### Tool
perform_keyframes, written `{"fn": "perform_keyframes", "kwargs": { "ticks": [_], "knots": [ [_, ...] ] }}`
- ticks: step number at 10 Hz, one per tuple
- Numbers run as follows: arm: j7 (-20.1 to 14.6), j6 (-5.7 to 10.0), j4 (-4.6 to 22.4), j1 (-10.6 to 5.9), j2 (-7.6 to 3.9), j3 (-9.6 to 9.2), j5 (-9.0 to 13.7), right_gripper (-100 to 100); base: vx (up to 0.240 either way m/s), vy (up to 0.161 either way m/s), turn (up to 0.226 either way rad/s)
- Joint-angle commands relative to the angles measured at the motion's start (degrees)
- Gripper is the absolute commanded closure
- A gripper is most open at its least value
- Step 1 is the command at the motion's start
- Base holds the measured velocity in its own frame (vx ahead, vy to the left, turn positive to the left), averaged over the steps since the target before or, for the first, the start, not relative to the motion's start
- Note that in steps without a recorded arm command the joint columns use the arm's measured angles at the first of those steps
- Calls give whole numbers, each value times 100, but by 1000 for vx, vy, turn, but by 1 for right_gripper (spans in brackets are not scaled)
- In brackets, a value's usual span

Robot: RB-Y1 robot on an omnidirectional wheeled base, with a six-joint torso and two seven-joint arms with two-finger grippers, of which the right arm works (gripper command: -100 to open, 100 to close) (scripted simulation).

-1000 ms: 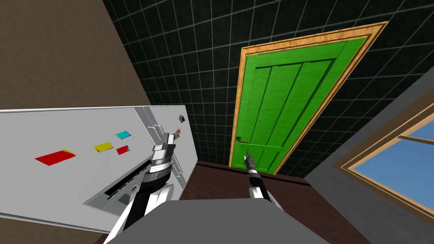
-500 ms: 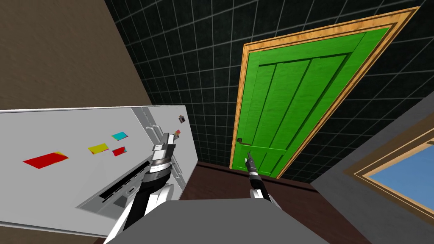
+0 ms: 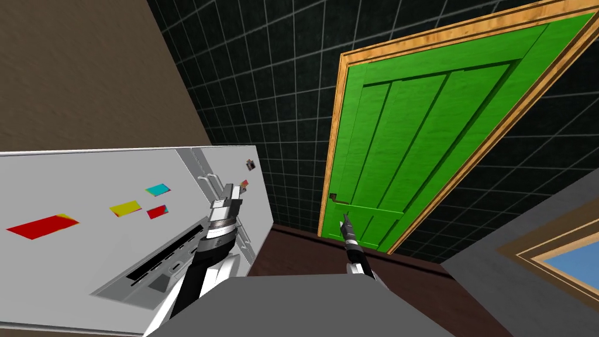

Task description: Pull the door open

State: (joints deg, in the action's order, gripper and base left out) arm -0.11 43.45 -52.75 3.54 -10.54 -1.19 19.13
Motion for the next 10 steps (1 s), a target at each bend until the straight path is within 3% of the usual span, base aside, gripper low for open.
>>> {"fn": "perform_keyframes", "kwargs": {
  "ticks": [1,5,6,8,10],
  "knots": [
    [-9,62,246,-77,-28,7,70,-100,82,-45,63],
    [-22,197,750,-226,-76,22,226,-100,93,-55,61],
    [-20,185,704,-219,-66,20,204,-100,38,-15,8],
    [-156,270,810,-168,-194,85,248,-100,187,16,112],
    [-378,395,961,-79,-402,190,315,-100,228,-22,182]
  ]
}}
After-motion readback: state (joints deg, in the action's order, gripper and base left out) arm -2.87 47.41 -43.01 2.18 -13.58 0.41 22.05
